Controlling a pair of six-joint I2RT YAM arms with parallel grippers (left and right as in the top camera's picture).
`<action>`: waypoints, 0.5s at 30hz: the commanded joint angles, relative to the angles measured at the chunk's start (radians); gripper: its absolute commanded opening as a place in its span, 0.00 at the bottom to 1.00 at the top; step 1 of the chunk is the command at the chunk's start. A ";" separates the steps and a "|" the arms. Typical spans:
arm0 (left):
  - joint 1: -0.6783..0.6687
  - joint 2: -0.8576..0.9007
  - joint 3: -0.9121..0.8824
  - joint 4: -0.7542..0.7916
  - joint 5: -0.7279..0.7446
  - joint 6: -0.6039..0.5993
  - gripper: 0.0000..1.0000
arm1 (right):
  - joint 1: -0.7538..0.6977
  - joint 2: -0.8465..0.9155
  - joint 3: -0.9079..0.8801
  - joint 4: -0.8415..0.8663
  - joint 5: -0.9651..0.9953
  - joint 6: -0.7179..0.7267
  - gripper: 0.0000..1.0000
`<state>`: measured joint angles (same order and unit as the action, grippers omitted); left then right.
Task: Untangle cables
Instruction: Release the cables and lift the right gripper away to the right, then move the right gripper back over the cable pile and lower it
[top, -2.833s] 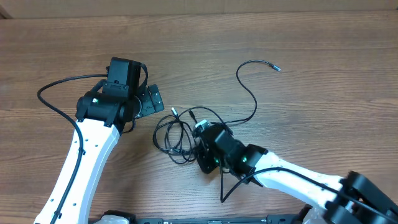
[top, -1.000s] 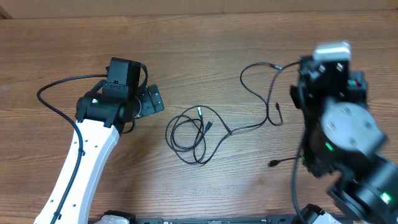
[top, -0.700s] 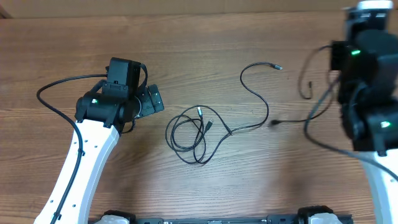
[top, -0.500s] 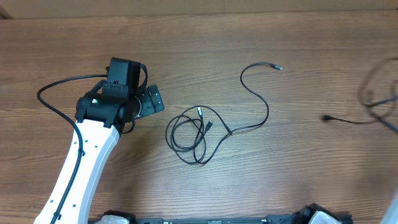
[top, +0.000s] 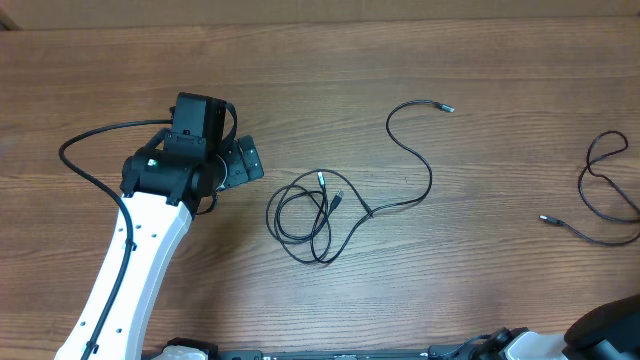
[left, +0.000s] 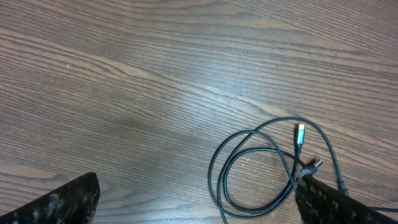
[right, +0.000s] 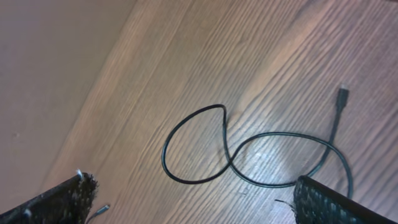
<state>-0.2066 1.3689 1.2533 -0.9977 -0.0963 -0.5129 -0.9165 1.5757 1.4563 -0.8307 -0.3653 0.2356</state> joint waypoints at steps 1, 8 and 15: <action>0.004 -0.016 0.011 0.003 0.004 0.023 1.00 | 0.002 -0.016 0.003 -0.012 0.004 -0.011 1.00; 0.004 -0.016 0.011 0.003 0.004 0.023 1.00 | 0.213 -0.016 0.003 -0.144 -0.114 -0.296 1.00; 0.004 -0.016 0.011 0.003 0.004 0.023 1.00 | 0.534 -0.014 0.003 -0.229 -0.108 -0.285 1.00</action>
<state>-0.2066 1.3689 1.2533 -0.9981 -0.0967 -0.5129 -0.4751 1.5757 1.4563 -1.0412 -0.4648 -0.0307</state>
